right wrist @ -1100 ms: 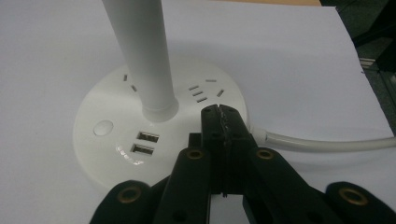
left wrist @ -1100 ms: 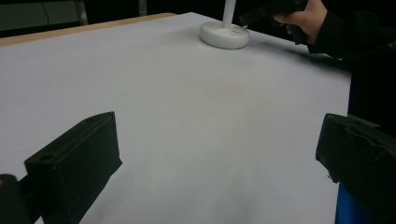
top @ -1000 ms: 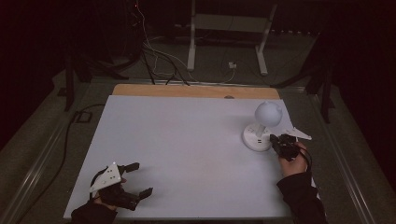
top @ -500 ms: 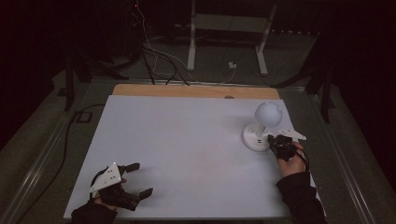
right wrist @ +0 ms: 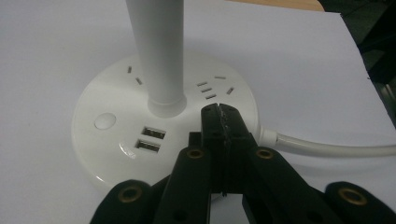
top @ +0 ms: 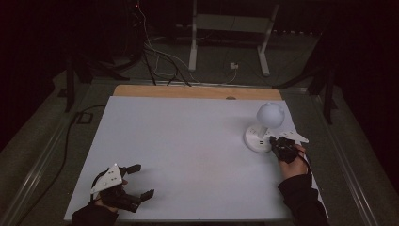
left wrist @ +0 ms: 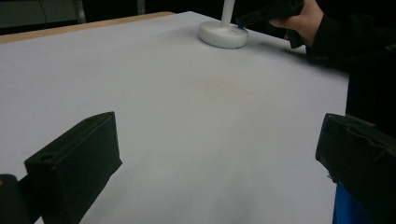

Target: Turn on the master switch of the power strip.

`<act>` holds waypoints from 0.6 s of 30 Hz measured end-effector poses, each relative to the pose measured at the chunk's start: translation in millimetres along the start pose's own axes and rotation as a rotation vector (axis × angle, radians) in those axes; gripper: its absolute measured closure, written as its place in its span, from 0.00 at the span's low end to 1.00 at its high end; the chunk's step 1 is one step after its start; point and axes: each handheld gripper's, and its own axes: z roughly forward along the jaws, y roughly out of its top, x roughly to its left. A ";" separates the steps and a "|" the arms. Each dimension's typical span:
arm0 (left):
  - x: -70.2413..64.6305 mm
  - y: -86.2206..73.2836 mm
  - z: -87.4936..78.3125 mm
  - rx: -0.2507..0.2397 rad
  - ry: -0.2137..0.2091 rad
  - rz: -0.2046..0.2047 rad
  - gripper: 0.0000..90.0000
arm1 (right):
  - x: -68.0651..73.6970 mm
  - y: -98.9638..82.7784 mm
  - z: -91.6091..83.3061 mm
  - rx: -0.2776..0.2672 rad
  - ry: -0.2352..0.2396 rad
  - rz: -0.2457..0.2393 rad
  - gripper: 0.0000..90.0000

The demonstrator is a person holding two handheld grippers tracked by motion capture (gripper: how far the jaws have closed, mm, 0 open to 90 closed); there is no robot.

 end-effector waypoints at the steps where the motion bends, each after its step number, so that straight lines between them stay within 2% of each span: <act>1: 0.0 0.0 0.0 0.000 0.000 0.000 0.00 | 0.4 -0.1 0.2 0.001 -0.003 -0.013 1.00; 3: -0.4 0.2 0.0 -0.002 0.000 0.002 0.00 | 1.6 -0.9 0.5 -0.002 -0.013 -0.019 1.00; 7: -0.6 0.1 -0.1 -0.003 -0.001 0.000 0.00 | 6.1 -0.1 1.2 0.009 -0.040 -0.073 1.00; 11: -0.5 0.1 -0.1 -0.005 -0.002 0.000 0.00 | 8.6 -0.8 1.2 0.015 -0.057 -0.097 1.00; 13: -0.4 0.0 -0.2 -0.006 -0.003 -0.001 0.00 | 11.8 -2.4 1.5 0.006 -0.081 -0.126 1.00; 18: -0.2 0.3 0.4 -0.006 -0.003 -0.002 0.00 | 11.1 -2.2 1.5 0.003 -0.077 -0.107 1.00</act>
